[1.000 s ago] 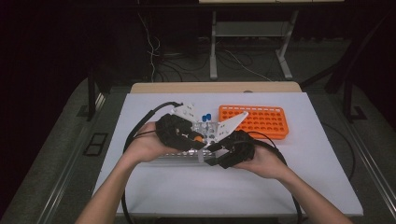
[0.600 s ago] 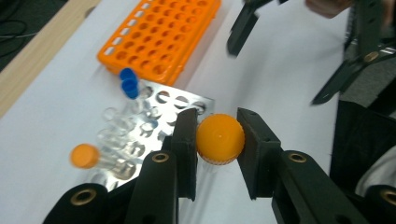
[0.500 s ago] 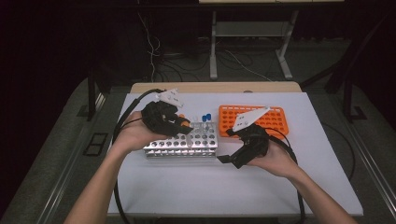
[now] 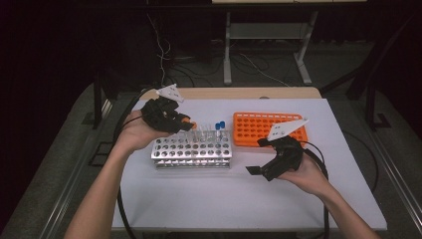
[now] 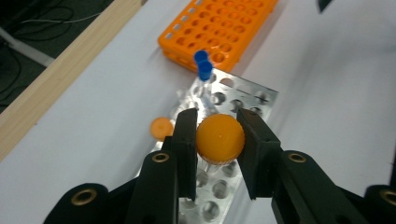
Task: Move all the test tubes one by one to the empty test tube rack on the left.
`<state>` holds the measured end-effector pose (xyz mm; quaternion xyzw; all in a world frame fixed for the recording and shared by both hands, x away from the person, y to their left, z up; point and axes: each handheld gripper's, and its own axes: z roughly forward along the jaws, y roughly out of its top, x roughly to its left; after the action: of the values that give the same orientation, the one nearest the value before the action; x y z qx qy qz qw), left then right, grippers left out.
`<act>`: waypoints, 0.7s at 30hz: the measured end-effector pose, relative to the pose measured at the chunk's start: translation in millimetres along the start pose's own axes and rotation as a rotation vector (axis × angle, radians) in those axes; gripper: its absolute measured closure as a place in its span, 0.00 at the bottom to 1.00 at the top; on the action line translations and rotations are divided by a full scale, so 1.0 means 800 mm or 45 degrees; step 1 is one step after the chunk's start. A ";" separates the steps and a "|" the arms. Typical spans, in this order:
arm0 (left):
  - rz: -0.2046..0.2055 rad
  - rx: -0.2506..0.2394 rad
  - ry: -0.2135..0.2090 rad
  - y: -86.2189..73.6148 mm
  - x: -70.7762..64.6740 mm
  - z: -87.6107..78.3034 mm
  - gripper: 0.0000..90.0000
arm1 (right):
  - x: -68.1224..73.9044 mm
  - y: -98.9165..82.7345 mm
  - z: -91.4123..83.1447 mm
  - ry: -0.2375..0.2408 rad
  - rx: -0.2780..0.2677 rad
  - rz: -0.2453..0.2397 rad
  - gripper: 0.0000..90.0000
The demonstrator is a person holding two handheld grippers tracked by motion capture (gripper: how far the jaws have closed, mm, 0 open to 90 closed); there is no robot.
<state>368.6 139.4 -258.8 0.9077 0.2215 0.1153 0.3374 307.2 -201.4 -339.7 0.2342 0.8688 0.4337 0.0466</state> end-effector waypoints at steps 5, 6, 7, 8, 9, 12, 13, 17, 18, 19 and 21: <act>-0.017 0.002 0.030 -0.003 0.013 0.006 0.76 | -0.001 -0.016 -0.008 -0.008 -0.015 0.039 0.00; -0.021 0.001 0.037 -0.003 0.015 0.007 0.76 | -0.001 -0.019 -0.009 -0.010 -0.019 0.044 0.00; -0.021 0.004 0.044 -0.004 0.017 0.008 0.76 | -0.001 -0.022 -0.011 -0.011 -0.026 0.051 0.00; -0.028 0.005 0.047 -0.004 0.019 0.010 0.76 | -0.001 -0.026 -0.012 -0.011 -0.030 0.058 0.00; -0.028 0.008 0.050 -0.004 0.021 0.011 0.76 | -0.001 -0.029 -0.013 -0.011 -0.034 0.064 0.00; -0.037 0.001 0.057 -0.005 0.027 0.016 0.76 | 0.000 -0.038 -0.015 -0.008 -0.040 0.084 0.00; -0.037 0.004 0.061 -0.005 0.029 0.017 0.76 | 0.001 -0.042 -0.016 -0.007 -0.043 0.094 0.00; -0.044 0.013 0.077 -0.006 0.036 0.026 0.76 | 0.002 -0.056 -0.017 -0.002 -0.044 0.119 0.00; -0.046 0.014 0.080 -0.006 0.038 0.028 0.76 | 0.002 -0.059 -0.017 -0.002 -0.043 0.125 0.00; -0.050 0.007 0.076 -0.007 0.039 0.029 0.76 | 0.003 -0.062 -0.017 0.000 -0.045 0.136 0.00; -0.052 0.012 0.079 -0.008 0.042 0.034 0.76 | 0.003 -0.068 -0.018 -0.001 -0.047 0.147 0.00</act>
<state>405.7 144.2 -281.2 0.9005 0.2509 0.1353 0.3284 281.0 -238.8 -372.4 0.2830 0.8457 0.4516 0.0262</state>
